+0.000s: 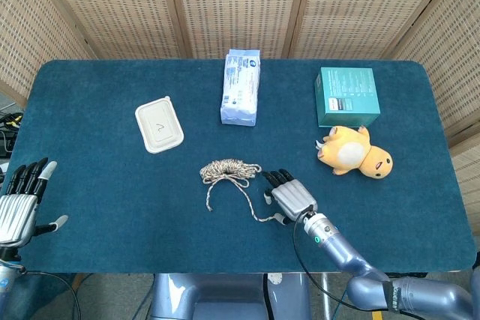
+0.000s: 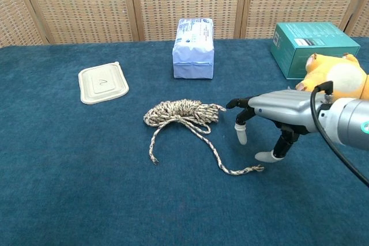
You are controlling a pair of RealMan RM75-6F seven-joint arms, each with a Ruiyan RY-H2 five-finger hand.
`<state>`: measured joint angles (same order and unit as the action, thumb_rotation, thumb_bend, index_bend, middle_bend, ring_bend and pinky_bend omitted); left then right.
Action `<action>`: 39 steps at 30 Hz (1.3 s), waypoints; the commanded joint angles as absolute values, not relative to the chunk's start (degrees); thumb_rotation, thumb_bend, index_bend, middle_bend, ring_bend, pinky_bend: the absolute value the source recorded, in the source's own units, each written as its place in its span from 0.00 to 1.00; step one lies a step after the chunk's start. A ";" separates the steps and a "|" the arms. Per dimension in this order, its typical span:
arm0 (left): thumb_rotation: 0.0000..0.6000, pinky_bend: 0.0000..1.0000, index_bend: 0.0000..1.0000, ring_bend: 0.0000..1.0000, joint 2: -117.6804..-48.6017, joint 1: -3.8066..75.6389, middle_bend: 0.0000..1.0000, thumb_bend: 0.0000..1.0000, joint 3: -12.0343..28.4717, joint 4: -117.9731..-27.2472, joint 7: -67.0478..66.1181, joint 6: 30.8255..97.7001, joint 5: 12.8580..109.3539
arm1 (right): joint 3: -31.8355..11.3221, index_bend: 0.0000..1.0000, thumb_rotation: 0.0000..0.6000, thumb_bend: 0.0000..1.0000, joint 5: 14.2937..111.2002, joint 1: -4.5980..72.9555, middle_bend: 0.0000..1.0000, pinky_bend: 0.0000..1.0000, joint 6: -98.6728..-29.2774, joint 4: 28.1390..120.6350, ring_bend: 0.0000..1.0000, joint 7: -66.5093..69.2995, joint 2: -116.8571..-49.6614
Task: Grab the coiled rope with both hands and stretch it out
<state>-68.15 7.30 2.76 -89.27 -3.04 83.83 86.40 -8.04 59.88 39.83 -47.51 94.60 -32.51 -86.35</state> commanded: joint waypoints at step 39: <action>1.00 0.00 0.00 0.00 -68.23 7.63 0.00 0.00 2.43 -89.35 -3.20 83.28 86.01 | -2.54 0.50 1.00 0.37 53.35 44.13 0.00 0.00 -51.34 91.24 0.00 -37.37 -93.44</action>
